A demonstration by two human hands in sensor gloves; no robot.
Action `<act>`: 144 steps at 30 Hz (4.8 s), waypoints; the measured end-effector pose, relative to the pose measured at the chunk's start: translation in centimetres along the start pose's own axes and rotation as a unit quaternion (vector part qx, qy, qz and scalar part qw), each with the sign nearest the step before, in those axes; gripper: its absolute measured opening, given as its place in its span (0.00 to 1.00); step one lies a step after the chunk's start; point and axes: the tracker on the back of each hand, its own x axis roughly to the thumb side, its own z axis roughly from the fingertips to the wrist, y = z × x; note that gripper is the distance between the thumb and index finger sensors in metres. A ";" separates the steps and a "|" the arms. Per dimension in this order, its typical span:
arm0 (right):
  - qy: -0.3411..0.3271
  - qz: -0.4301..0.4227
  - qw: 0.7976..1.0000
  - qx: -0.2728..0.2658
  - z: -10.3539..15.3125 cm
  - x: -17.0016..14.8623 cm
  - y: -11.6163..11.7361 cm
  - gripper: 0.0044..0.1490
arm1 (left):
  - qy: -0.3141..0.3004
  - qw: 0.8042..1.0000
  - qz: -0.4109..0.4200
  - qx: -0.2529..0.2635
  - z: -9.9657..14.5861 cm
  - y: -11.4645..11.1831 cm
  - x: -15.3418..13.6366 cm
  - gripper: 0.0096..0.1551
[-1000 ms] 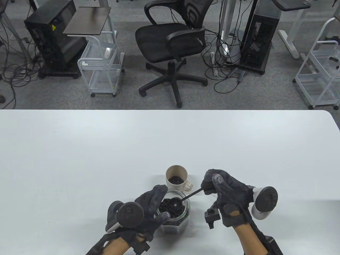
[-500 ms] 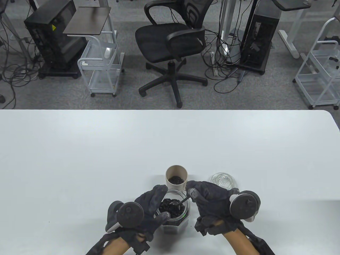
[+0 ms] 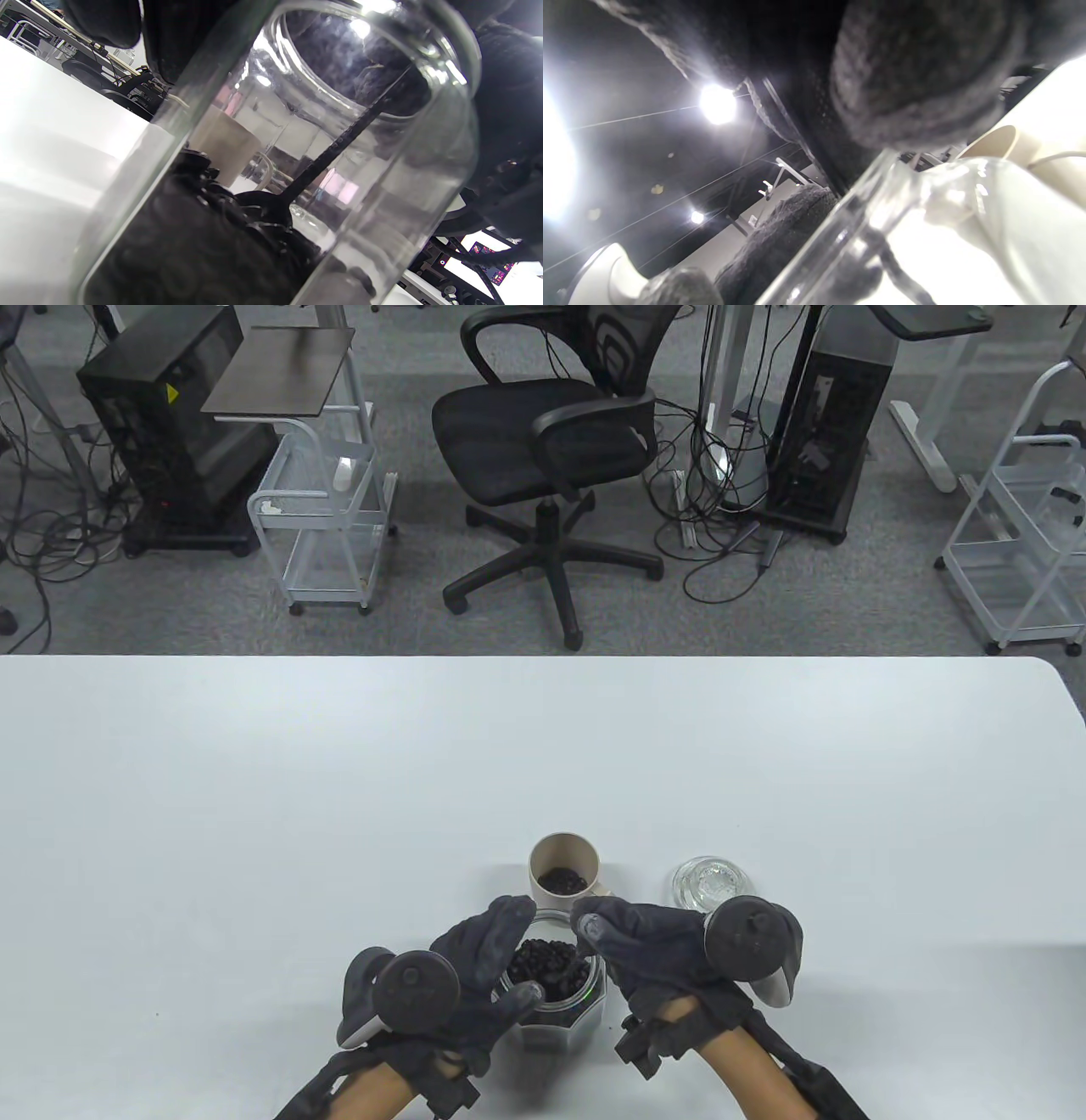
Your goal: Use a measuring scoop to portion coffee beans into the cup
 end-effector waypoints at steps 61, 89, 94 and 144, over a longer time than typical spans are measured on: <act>0.277 -0.433 0.821 -0.247 3.0 -9.9 -6.7 0.26 | 0.001 1.000 -0.001 -0.001 0.0 0.1 0.0 0.56; 0.094 -0.091 0.981 -0.142 0.5 -5.8 -4.0 0.28 | 0.001 1.000 0.000 -0.002 0.0 0.1 0.0 0.56; -0.050 0.051 0.995 -0.068 0.0 -2.5 -2.5 0.28 | 0.002 1.000 -0.001 -0.002 0.0 0.1 0.0 0.56; -0.165 -0.064 0.961 -0.211 1.8 2.2 -5.7 0.25 | 0.003 1.000 0.000 -0.002 0.0 0.1 -0.1 0.56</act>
